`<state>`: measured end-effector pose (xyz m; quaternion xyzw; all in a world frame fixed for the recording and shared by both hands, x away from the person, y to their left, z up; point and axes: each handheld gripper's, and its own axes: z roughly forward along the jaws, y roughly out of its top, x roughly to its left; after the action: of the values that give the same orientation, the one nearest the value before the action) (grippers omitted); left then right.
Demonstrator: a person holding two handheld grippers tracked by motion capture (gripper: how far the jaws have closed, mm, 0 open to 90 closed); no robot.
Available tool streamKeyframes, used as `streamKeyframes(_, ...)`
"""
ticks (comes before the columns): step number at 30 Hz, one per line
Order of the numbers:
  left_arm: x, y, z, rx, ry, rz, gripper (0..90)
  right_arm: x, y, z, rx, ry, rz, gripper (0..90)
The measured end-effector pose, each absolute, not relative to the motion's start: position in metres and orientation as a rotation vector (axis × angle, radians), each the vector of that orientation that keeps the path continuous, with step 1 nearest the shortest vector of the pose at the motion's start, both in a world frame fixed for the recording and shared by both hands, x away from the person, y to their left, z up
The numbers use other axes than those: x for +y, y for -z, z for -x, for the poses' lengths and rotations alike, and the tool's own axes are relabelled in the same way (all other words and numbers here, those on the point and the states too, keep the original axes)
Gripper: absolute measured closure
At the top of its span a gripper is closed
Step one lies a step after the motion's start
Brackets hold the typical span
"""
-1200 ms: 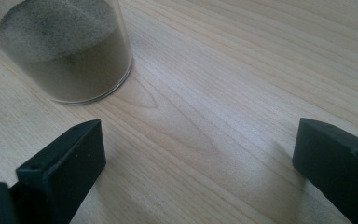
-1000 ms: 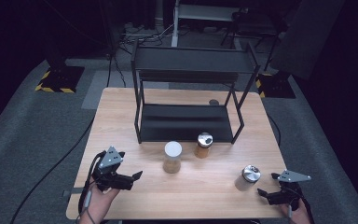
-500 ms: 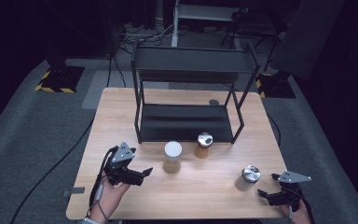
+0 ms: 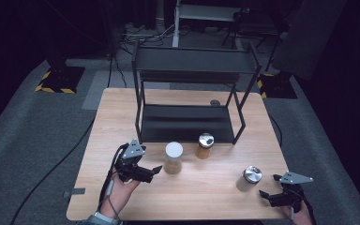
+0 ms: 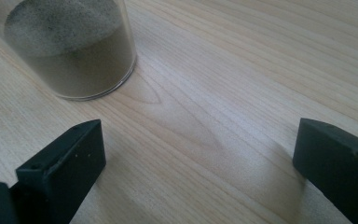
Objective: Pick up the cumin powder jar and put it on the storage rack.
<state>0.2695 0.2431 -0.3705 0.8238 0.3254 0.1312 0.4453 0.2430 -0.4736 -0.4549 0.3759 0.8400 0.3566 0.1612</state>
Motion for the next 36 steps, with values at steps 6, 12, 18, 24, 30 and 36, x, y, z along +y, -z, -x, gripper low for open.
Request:
streamKeyframes(6,0.236,0.373,-0.277,0.79,-0.31,-2.034,5.8,-0.474,0.455,-0.243,2.398,-1.018,-1.073,2.0)
streamKeyframes(12,0.231,0.377,-0.285,0.788,-0.271,-2.012,6.5,-0.474,0.455,-0.243,2.398,-1.018,-1.073,1.9)
streamKeyframes(18,0.223,0.377,-0.293,0.789,-0.265,-2.021,7.1,-0.474,0.455,-0.243,2.399,-1.018,-1.073,1.9)
streamKeyframes(24,0.215,0.378,-0.297,0.79,-0.262,-2.017,8.1,-0.474,0.455,-0.243,2.398,-1.018,-1.073,1.9)
streamKeyframes(30,0.205,0.379,-0.3,0.781,-0.277,-2.035,8.2,-0.474,0.455,-0.243,2.398,-1.018,-1.073,1.9)
streamKeyframes(36,0.199,0.382,-0.305,0.777,-0.284,-2.041,11.3,-0.474,0.455,-0.243,2.398,-1.018,-1.073,1.9)
